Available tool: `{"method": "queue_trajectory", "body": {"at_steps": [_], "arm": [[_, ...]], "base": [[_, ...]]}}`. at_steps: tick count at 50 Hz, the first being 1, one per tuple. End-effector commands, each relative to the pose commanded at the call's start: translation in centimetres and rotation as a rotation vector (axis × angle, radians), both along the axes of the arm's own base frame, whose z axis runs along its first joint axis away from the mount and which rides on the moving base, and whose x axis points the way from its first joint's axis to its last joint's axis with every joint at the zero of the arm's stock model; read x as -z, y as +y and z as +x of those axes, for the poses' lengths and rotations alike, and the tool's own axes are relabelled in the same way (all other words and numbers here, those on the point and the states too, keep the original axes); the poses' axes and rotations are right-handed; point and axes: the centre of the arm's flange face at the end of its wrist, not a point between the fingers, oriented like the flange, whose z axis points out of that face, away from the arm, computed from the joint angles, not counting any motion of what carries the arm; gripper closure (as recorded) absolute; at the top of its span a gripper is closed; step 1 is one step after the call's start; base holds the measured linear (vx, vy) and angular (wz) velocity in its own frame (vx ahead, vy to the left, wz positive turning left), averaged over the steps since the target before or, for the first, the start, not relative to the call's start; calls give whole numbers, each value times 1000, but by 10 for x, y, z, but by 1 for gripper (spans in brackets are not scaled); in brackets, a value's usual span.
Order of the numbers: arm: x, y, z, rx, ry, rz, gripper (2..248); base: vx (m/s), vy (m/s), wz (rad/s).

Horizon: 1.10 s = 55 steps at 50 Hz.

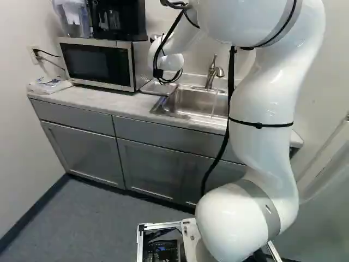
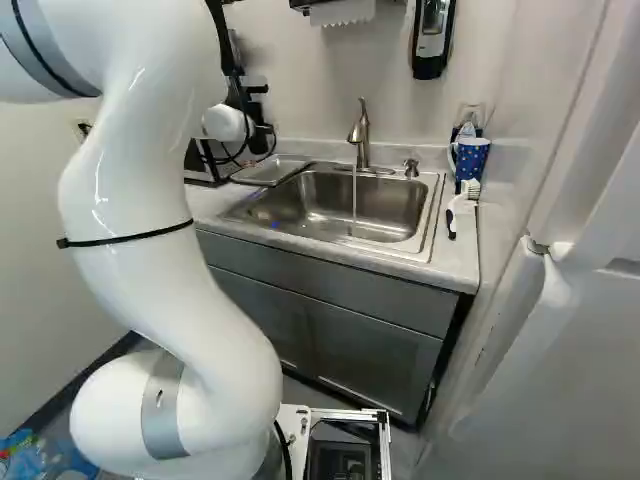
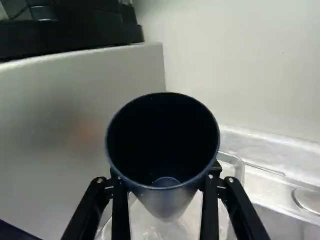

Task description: Rinse the cup and place it in the tray

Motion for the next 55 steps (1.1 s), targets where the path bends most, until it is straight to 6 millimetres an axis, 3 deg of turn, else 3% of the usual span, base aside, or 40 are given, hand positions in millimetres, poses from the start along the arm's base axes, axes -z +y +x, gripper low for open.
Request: {"method": "queue_trajectory", "body": {"at_steps": [15, 55], "arm": [[6, 8, 0, -13, 26, -5, 126], [52, 25, 6, -37, 97, -23, 126]], "base": [[0, 0, 0], [0, 0, 0]]}}
